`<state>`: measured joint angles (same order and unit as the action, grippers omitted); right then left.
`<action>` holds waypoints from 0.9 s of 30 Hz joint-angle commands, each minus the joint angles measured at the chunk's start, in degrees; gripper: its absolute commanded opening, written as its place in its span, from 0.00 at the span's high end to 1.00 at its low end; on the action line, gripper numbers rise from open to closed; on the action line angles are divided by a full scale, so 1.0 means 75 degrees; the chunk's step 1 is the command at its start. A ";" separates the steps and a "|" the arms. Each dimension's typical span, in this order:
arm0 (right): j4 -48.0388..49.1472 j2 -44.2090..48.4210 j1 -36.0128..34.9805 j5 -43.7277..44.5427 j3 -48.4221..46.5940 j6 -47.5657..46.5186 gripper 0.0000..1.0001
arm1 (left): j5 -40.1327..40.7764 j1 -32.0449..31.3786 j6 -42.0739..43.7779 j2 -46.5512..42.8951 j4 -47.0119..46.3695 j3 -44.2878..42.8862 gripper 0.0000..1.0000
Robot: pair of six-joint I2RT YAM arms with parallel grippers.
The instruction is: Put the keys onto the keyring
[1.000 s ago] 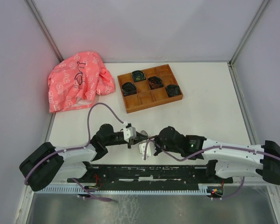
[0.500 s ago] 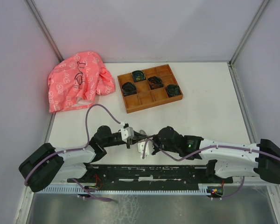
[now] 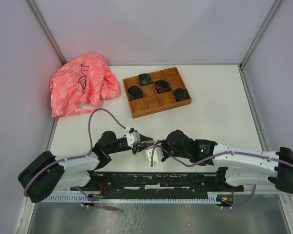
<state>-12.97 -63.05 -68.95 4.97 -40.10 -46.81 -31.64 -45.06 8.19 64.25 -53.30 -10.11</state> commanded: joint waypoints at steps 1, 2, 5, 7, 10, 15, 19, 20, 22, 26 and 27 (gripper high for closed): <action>-0.0143 -0.0026 0.0006 -0.0205 -0.0546 -0.0146 0.99 | -0.0230 0.0028 0.0332 0.0082 0.0074 -0.0376 0.65; -0.0154 -0.0057 0.0006 -0.0215 -0.0564 -0.0160 0.99 | -0.0313 0.0037 0.0340 0.0117 0.0135 -0.0410 0.65; -0.0202 -0.0114 0.0006 -0.0266 -0.0622 -0.0201 0.99 | -0.0475 0.0043 0.0363 0.0218 0.0286 -0.0517 0.64; -0.0215 -0.0132 0.0007 -0.0325 -0.0648 -0.0215 0.99 | -0.0562 0.0040 0.0363 0.0268 0.0328 -0.0565 0.64; -0.0222 -0.0158 0.0003 -0.0351 -0.0685 -0.0238 0.99 | -0.0647 0.0042 0.0396 0.0363 0.0468 -0.0651 0.65; -0.0259 -0.0142 0.0006 -0.0363 -0.0724 -0.0275 0.99 | -0.0753 0.0026 0.0497 0.0561 0.0801 -0.0838 0.70; -0.0377 -0.0089 0.0006 -0.0356 -0.0742 -0.0274 0.99 | -0.0851 0.0040 0.0543 0.0681 0.0938 -0.0933 0.86; -0.0439 -0.0071 0.0006 -0.0297 -0.0730 -0.0275 0.99 | -0.0861 0.0031 0.0547 0.0680 0.0965 -0.0944 0.92; -0.0590 -0.0052 0.0006 -0.0108 -0.0708 -0.0260 0.99 | -0.0857 0.0032 0.0591 0.0643 0.1050 -0.0971 0.97; -0.0865 0.0159 0.0005 0.0466 -0.0513 -0.0176 0.99 | -0.0856 0.0035 0.0574 0.0521 0.1094 -0.0955 0.97; -0.0931 0.0196 0.0006 0.0609 -0.0453 -0.0170 0.99 | -0.0865 0.0035 0.0532 0.0486 0.1064 -0.0944 0.97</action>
<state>-18.17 -64.40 -68.90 4.25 -42.44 -48.27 -37.65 -45.08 10.35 69.08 -44.99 -15.44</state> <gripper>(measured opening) 0.013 0.044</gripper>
